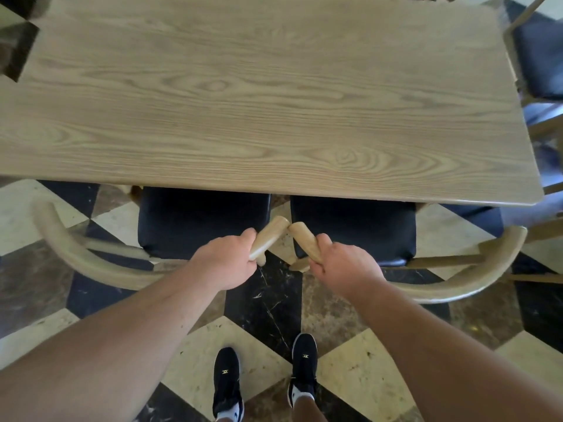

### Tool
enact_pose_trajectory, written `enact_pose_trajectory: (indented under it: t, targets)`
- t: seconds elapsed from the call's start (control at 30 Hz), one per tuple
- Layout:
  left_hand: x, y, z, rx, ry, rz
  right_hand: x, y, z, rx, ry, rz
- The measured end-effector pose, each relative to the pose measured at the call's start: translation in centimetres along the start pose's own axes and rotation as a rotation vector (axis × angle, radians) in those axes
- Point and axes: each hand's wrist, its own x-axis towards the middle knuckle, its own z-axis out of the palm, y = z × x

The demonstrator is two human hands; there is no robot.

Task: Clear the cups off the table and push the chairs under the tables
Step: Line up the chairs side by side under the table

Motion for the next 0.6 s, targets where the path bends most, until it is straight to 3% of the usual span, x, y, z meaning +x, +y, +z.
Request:
enact_pose_trajectory:
  t: [0.6]
  targets:
    - [-0.1, -0.4, 1.2, 0.040, 0.079, -0.008, 0.2, -0.1, 0.8, -0.015, 0.026, 0.007]
